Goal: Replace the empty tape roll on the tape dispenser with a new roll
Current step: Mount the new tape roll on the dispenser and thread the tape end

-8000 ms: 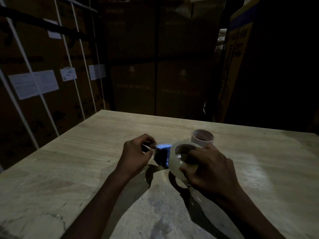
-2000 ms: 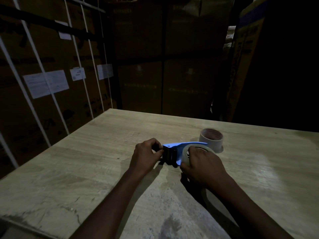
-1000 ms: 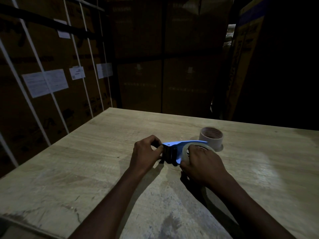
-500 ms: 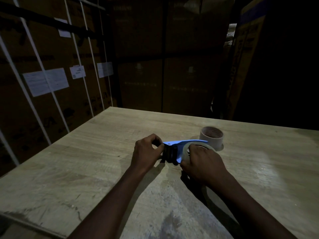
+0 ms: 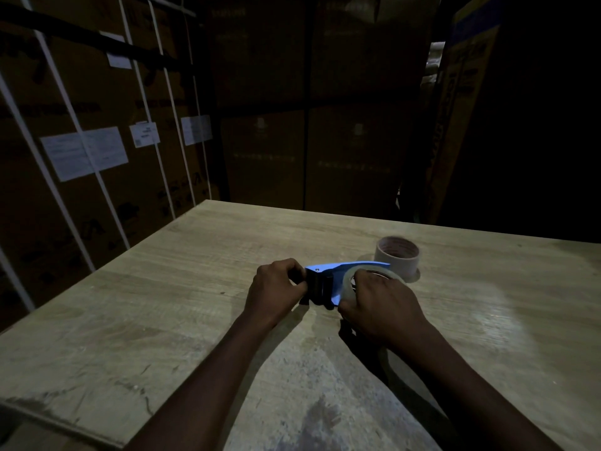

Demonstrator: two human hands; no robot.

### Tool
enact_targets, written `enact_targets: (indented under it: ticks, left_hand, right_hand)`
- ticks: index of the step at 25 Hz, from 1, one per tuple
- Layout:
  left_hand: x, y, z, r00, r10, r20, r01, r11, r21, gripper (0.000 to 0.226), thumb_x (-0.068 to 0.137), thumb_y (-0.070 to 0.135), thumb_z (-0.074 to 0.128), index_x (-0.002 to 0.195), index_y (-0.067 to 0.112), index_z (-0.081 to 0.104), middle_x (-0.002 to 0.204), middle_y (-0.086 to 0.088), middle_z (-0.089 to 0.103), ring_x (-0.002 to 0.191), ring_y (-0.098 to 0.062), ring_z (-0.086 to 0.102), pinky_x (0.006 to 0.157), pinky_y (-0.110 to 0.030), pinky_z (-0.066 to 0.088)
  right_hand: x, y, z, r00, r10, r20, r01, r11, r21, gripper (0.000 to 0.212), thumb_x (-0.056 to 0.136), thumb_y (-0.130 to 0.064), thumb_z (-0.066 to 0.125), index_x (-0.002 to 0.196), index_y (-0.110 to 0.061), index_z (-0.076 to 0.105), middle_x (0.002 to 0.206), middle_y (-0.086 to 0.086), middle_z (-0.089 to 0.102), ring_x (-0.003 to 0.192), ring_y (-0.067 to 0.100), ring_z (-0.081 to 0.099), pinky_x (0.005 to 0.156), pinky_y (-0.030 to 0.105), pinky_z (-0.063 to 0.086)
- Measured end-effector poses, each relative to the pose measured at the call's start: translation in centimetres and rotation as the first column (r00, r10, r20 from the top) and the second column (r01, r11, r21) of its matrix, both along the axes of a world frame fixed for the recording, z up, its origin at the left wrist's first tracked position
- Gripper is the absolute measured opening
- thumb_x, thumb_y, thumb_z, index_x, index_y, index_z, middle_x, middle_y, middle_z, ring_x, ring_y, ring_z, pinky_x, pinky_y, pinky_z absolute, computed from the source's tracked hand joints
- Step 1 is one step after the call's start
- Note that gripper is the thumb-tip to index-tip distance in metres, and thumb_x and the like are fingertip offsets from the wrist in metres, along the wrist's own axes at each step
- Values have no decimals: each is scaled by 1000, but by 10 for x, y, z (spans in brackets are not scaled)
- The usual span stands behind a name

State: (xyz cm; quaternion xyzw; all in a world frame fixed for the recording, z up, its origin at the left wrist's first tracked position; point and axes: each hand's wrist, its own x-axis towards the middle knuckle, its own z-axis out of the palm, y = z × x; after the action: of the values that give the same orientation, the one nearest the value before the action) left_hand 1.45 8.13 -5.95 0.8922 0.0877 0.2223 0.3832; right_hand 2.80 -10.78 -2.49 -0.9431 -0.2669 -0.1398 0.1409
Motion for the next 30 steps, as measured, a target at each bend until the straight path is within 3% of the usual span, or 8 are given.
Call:
enact_targets:
  ticks: [4,14,20,30]
  left_hand:
    - [0,1,1,999,27,-34,-26,999,25,14,69,29,73,83,26,74,82,7,75,77,-11,70,75,-40,59]
    - [-4,-4,4,991,64,-115,-49,991,126,19,63,26,71,81,22,74,82,-2,76,80,-21,70,68,-37,57]
    - [-3,-1,1,992,1,-123,16,991,135,17,72,33,60,82,22,70,85,1,74,84,-20,70,72,-42,57]
    - [-3,1,3,997,-49,-53,58,981,185,27,88,37,47,82,18,65,86,-3,70,80,-23,65,69,-40,51]
  right_hand:
    - [-3,1,4,1000,3,-23,-2,1000,20,21,81,-37,51,75,-18,45,74,-1,50,67,18,44,60,30,29]
    - [-3,0,3,1000,5,-17,-5,1000,5,22,81,-38,51,76,-17,44,75,1,52,67,19,43,60,30,30]
    - [-1,-1,0,1000,-6,-8,7,1000,7,23,79,-38,51,77,-16,45,79,4,59,67,19,43,60,30,31]
    - [-4,1,4,1000,-9,-9,9,1000,16,21,78,-35,52,73,-16,45,72,0,51,66,18,45,59,30,31]
